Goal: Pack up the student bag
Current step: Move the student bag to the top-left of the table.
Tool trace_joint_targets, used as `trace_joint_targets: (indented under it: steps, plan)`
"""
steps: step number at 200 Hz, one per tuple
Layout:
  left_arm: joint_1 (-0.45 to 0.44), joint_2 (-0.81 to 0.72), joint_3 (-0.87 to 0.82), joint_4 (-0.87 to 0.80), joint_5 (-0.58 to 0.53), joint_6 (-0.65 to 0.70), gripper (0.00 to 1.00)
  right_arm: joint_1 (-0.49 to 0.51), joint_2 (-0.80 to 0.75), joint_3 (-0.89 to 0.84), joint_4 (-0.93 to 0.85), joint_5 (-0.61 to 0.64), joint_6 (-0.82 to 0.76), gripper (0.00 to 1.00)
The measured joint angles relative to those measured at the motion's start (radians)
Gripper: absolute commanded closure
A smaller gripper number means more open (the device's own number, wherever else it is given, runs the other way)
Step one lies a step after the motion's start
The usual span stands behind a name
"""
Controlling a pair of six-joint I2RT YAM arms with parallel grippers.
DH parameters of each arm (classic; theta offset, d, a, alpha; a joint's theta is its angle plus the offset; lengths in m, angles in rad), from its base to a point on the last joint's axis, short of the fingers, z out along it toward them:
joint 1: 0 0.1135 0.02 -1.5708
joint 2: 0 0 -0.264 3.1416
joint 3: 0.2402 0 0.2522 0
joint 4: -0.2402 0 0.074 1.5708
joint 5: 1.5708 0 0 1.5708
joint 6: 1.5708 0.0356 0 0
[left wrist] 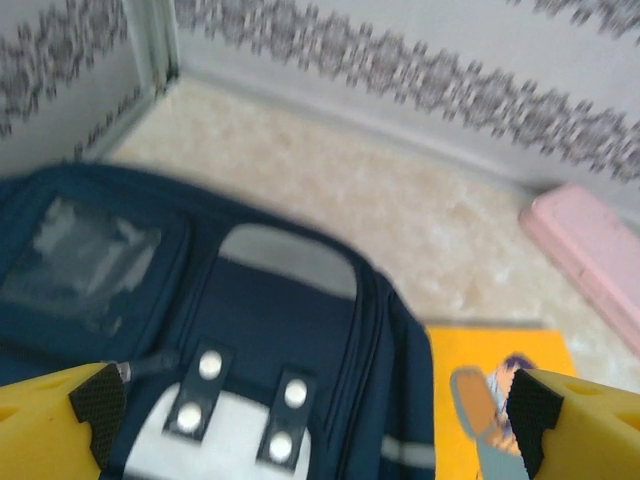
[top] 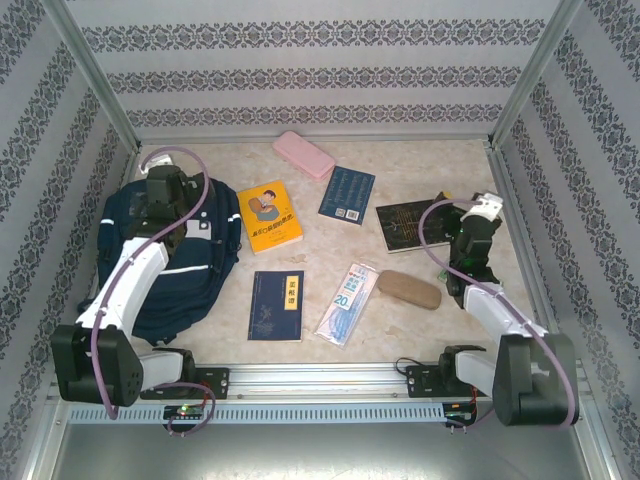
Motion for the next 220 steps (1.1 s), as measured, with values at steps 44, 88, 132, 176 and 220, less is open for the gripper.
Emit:
trace_joint_targets:
  steps: [44, 88, 132, 176, 220]
  plan:
    - [0.000, 0.206, 0.088, -0.241, 0.084, -0.056, 0.26, -0.028, -0.005, 0.129, -0.177, -0.081, 0.162, 0.02]
    - [-0.037, 0.453, 0.300, -0.342, 0.146, -0.061, 0.36, 0.013, 0.050, 0.251, -0.325, -0.188, 0.177, 0.02]
    - [-0.081, 0.661, 0.500, -0.382, 0.175, -0.060, 0.40, 0.072, 0.080, 0.255, -0.411, -0.241, 0.167, 0.02]
    - [-0.083, 0.870, 0.689, -0.465, 0.175, -0.051, 0.65, 0.114, 0.084, 0.269, -0.447, -0.245, 0.144, 0.02]
    - [-0.136, 0.945, 0.834, -0.562, 0.158, -0.011, 0.99, 0.117, 0.116, 0.303, -0.469, -0.264, 0.137, 0.02]
